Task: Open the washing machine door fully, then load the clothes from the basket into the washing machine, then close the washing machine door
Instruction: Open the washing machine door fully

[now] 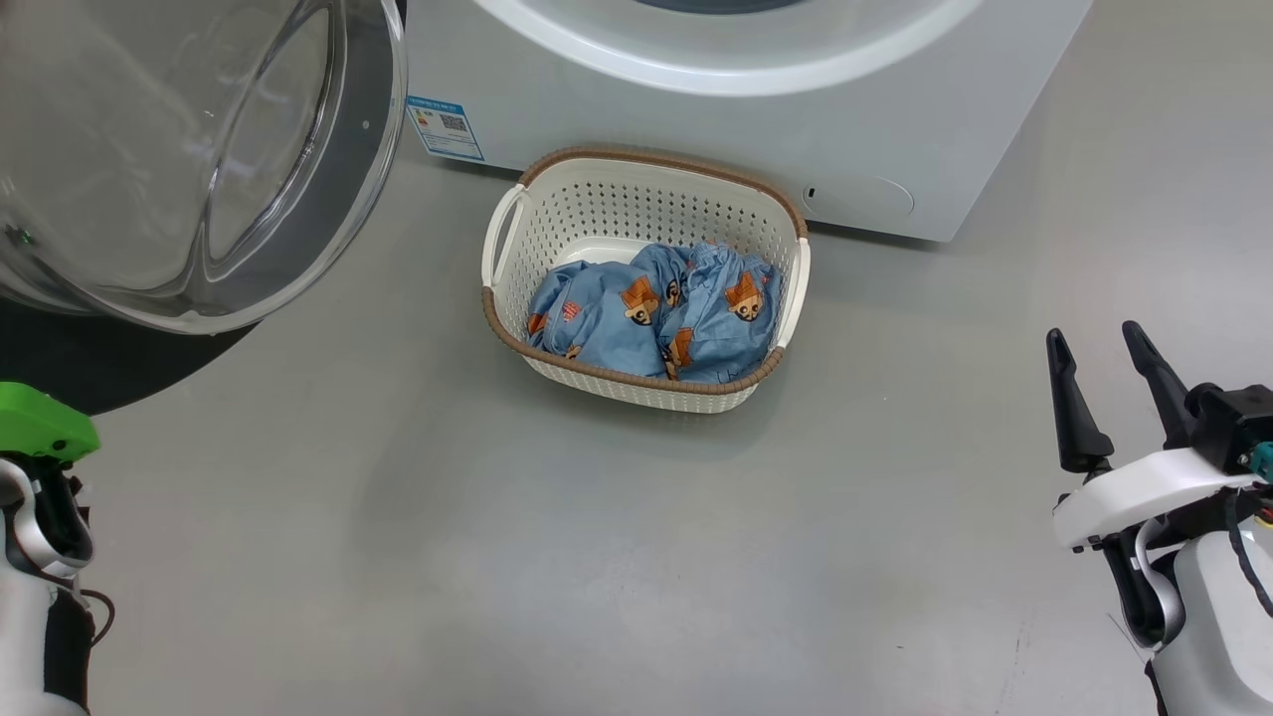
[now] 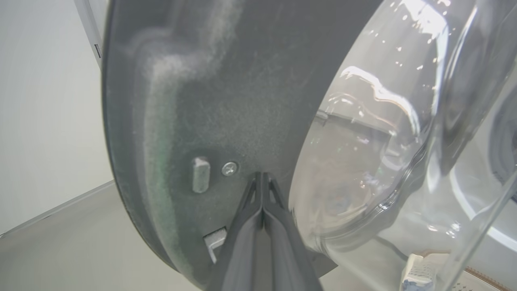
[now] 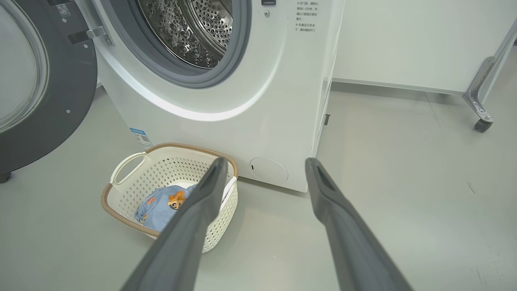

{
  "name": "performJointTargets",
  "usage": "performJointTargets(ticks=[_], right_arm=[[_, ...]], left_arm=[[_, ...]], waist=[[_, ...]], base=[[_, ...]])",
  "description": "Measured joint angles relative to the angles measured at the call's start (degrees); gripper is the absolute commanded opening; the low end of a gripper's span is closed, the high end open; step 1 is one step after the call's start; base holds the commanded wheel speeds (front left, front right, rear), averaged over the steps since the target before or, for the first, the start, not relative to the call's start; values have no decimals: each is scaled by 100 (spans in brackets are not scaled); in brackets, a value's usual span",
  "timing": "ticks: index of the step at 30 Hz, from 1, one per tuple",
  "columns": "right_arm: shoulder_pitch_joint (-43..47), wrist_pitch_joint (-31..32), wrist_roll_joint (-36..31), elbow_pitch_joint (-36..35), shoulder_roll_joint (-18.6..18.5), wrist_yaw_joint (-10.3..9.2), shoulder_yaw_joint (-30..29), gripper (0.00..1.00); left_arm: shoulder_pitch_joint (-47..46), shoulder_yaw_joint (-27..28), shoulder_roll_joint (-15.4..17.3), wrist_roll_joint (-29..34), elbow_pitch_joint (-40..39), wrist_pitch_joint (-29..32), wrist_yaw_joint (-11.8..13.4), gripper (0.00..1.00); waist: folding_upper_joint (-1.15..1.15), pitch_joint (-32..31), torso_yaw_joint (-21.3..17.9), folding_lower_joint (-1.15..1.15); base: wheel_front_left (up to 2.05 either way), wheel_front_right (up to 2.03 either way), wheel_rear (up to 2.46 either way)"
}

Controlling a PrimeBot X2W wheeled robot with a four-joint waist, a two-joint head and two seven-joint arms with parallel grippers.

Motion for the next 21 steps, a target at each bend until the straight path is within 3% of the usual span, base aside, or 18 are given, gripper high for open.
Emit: performJointTargets(ticks=[21], right_arm=[[-85,0,10,42,21,0,-30,100]], left_arm=[[-272,29,-141,374,-1,-2,-64,0]], waist=[[0,-51,54,0]], base=[[0,0,0]])
